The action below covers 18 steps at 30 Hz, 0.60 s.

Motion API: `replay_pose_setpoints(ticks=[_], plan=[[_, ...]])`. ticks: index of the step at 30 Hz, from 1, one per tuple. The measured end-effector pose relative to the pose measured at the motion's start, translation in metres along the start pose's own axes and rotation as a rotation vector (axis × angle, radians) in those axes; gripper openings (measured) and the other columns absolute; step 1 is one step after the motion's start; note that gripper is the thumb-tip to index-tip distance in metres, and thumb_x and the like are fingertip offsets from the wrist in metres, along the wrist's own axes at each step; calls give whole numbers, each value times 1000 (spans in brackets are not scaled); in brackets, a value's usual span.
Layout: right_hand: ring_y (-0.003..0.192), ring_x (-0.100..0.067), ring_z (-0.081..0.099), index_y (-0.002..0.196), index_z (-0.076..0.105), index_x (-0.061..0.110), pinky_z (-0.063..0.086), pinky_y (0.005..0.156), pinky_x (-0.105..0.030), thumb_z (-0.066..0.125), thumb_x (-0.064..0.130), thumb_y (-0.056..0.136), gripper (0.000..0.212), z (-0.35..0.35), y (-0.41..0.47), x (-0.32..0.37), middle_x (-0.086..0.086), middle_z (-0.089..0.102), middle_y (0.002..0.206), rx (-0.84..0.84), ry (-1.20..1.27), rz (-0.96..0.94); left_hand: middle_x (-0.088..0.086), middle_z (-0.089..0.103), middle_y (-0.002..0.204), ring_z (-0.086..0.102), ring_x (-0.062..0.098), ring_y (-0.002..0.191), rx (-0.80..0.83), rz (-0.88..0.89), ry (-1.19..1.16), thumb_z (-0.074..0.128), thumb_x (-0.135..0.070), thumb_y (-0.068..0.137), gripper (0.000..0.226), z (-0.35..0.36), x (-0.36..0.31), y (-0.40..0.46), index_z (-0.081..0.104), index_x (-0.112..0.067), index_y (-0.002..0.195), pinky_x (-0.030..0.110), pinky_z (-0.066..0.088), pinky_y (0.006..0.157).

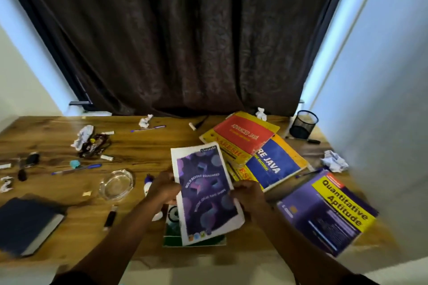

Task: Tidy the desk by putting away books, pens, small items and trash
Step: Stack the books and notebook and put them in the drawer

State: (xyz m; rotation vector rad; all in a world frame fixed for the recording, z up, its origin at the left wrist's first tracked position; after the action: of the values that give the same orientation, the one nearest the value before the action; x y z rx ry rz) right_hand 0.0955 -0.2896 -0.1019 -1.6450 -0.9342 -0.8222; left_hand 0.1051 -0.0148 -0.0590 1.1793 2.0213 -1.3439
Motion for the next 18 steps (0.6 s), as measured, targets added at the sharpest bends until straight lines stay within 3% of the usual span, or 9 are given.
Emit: replay_pose_setpoints(ticks=[2, 5, 7, 9, 12, 15, 18], plan=[[81, -23, 73, 78, 76, 21, 63, 76, -45, 80, 12, 72, 12, -1, -3, -9, -2, 77, 87, 42, -253, -7, 6, 75, 106, 73, 28, 91, -37, 59, 344, 80, -34, 61, 48, 6, -1, 5, 68, -20, 105, 39, 62, 81], [82, -17, 71, 74, 70, 27, 63, 72, -39, 76, 23, 72, 7, 2, -15, -6, 3, 75, 89, 100, -445, -92, 7, 70, 118, 68, 28, 109, -208, 229, 744, 79, -41, 79, 51, 15, -16, -9, 60, -15, 118, 33, 55, 88], [84, -16, 71, 74, 70, 31, 63, 74, -38, 76, 25, 71, 9, 8, -21, -2, 5, 75, 91, 150, -511, -146, 5, 68, 120, 67, 28, 110, -269, 298, 896, 73, -52, 83, 54, 23, -21, -16, 58, -17, 121, 34, 54, 87], [87, -16, 71, 80, 73, 31, 62, 75, -34, 79, 25, 72, 11, 13, -24, 2, 3, 75, 96, 177, -560, -177, 3, 64, 123, 65, 26, 110, -296, 313, 1014, 63, -56, 89, 55, 30, -20, -18, 55, -21, 130, 35, 55, 87], [96, -13, 70, 112, 74, 25, 58, 70, -22, 82, 25, 71, 42, 22, -24, 1, 3, 75, 113, 198, -535, -217, 5, 58, 133, 63, 29, 115, -282, 376, 1096, 50, -49, 96, 55, 38, -23, -16, 47, -19, 141, 37, 53, 87], [107, -15, 69, 126, 68, 26, 58, 82, -26, 83, 32, 68, 60, 32, -24, 0, 5, 71, 123, 204, -555, -260, 3, 51, 144, 57, 30, 120, -225, 385, 1148, 48, -47, 96, 55, 44, -22, -12, 47, -20, 144, 38, 52, 88], [114, -20, 66, 130, 64, 23, 55, 90, -30, 77, 44, 75, 61, 39, -19, 2, 1, 69, 127, 187, -705, -284, 1, 55, 138, 55, 28, 120, -217, 379, 1170, 48, -50, 95, 47, 43, -23, -6, 56, -22, 132, 36, 52, 87]])
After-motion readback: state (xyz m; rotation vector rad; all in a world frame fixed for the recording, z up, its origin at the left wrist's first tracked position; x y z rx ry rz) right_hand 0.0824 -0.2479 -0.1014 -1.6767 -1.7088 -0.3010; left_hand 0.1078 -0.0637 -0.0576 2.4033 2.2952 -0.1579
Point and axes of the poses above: each hand's wrist, its own y-axis towards the middle knuckle, its own z-axis out of the palm, x = y × z, the point moved 6 cm from there along y, towards the middle knuckle
